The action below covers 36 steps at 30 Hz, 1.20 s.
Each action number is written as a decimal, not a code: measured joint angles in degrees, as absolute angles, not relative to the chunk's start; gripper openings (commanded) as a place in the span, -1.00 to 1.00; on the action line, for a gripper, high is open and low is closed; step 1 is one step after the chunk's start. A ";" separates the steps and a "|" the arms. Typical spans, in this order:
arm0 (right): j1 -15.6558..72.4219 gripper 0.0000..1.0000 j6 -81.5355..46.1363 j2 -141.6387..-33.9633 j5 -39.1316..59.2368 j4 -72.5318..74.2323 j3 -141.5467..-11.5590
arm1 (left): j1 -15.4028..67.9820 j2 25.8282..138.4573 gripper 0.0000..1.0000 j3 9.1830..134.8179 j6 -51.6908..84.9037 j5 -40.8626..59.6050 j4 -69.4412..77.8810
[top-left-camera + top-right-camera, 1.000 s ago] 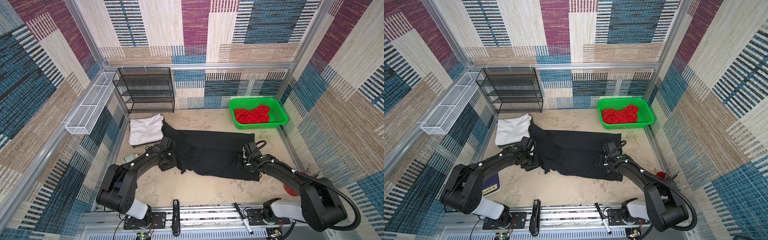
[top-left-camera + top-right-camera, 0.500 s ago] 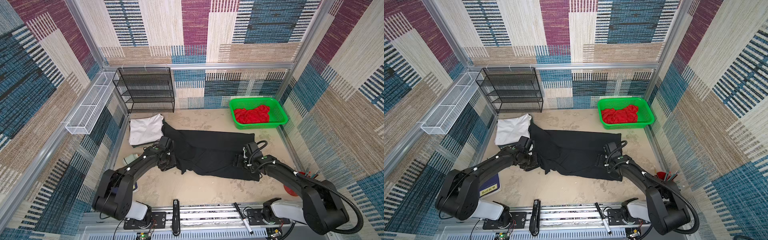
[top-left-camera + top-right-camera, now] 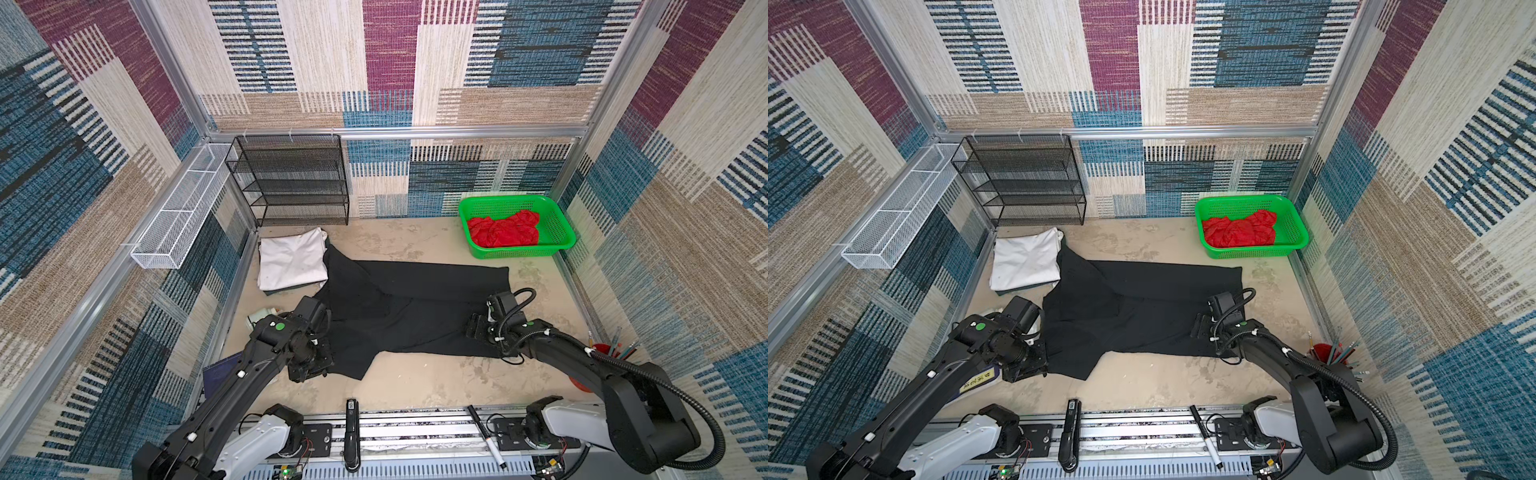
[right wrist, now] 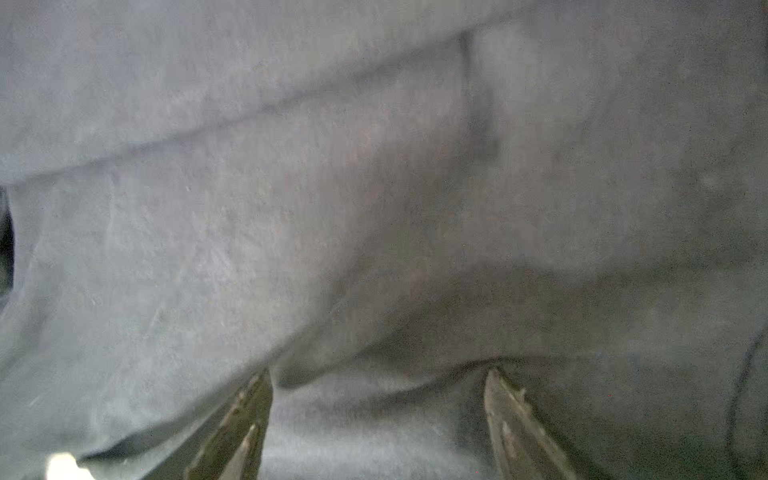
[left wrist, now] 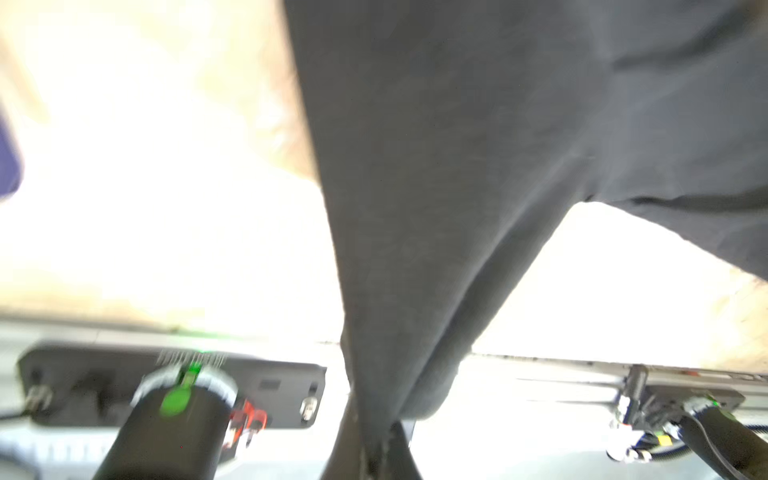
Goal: Fold and stack the t-shirts
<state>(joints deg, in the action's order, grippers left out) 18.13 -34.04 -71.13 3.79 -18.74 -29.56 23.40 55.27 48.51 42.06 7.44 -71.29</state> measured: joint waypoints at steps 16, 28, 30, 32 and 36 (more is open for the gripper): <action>18.11 0.62 -34.79 -68.14 -0.62 -29.47 -35.20 | 23.97 58.57 -0.13 48.77 45.84 1.91 -65.89; 18.41 0.62 -40.21 -66.30 2.83 -29.41 -28.71 | 21.69 94.15 -0.12 57.93 34.74 1.87 -37.87; 18.41 0.62 -42.19 -65.98 2.28 -28.99 -27.97 | 21.32 94.59 -0.12 55.81 34.79 1.89 -36.67; 18.44 0.60 -44.45 -64.77 1.34 -28.12 -27.07 | 20.86 94.24 -0.12 53.84 34.96 1.87 -35.40; 18.41 0.58 -49.10 -62.28 -1.17 -29.56 -26.48 | 19.73 91.07 -0.13 49.23 36.75 1.89 -31.55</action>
